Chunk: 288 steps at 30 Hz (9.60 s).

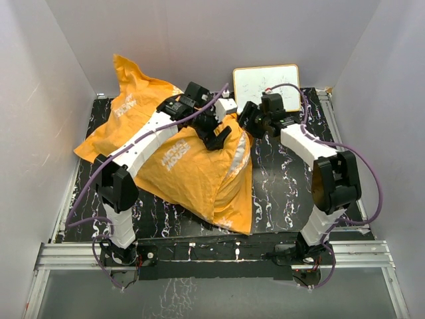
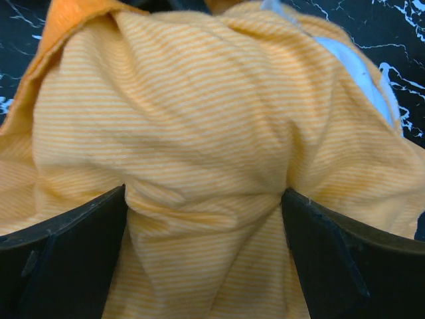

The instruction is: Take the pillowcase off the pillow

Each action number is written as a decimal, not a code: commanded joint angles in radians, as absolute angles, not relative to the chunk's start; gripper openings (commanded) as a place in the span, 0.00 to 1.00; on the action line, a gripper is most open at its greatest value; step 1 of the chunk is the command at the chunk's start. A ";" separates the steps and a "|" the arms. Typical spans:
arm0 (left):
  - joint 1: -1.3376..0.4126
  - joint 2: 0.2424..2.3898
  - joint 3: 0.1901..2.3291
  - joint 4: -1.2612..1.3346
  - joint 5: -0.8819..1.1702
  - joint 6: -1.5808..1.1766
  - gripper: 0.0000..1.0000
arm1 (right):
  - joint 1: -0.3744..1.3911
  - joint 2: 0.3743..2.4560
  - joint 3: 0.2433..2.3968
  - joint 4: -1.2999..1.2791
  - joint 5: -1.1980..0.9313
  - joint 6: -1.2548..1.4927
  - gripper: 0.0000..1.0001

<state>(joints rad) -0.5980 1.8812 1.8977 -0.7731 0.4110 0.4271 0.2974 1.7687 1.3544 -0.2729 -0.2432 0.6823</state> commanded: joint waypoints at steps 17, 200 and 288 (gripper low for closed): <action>-0.602 1.796 1.760 -0.592 0.137 0.412 0.53 | 0.347 1.184 0.862 -0.174 -0.195 0.779 0.86; -0.613 1.362 1.425 -0.524 0.023 0.396 0.79 | 0.513 1.411 1.360 0.162 -0.635 0.756 0.08; -0.483 1.266 1.875 -0.210 0.024 0.721 0.97 | 0.633 1.525 1.801 0.255 -0.053 -0.020 0.08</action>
<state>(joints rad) -0.4828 1.2053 1.8606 -0.1986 -0.0116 0.5861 0.6155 1.6131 1.7832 0.0334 0.0147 0.0246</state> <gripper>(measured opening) 0.965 0.117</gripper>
